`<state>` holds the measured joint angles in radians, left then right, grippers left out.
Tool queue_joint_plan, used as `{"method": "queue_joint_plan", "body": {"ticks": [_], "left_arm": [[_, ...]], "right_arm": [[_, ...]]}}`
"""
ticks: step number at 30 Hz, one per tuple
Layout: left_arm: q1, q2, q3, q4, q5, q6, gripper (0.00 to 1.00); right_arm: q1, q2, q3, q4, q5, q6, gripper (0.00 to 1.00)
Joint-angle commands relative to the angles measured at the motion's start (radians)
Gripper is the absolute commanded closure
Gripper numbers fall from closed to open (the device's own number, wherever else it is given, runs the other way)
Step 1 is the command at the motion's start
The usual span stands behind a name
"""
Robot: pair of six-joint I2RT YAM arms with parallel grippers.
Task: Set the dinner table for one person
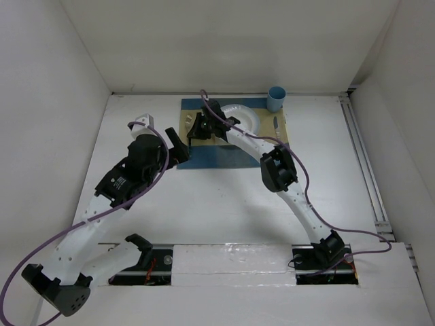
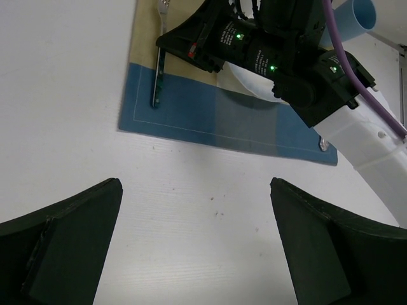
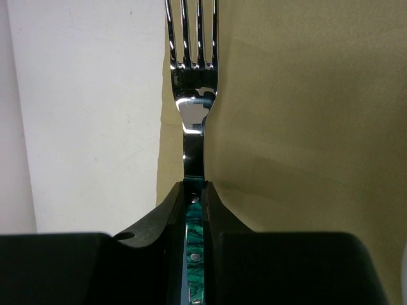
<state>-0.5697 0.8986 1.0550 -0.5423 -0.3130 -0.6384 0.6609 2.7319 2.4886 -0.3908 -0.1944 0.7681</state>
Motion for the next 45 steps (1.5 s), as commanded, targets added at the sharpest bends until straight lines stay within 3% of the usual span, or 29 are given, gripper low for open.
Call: {"method": "queue_joint_plan", "body": {"ticks": [1,18,32,38,45], "left_arm": [[-0.002,-0.024,-0.009,0.033,0.020,0.014,0.00],[-0.002,-0.033,-0.009,0.042,0.029,0.023,0.00],[-0.002,-0.033,-0.009,0.042,0.038,0.023,0.00],[-0.002,-0.033,-0.009,0.042,0.038,0.023,0.00],[-0.002,-0.053,0.000,0.031,-0.009,0.002,0.00]], "right_arm": [[0.008,0.015,0.049,0.058,0.018,0.020,0.99],[0.017,0.015,0.039,-0.003,0.092,0.011,0.93],[0.017,0.015,0.039,-0.022,0.102,0.011,0.73],[0.017,-0.014,0.039,-0.022,0.102,0.011,0.58],[0.028,-0.194,-0.085,0.035,0.102,0.011,0.47]]}}
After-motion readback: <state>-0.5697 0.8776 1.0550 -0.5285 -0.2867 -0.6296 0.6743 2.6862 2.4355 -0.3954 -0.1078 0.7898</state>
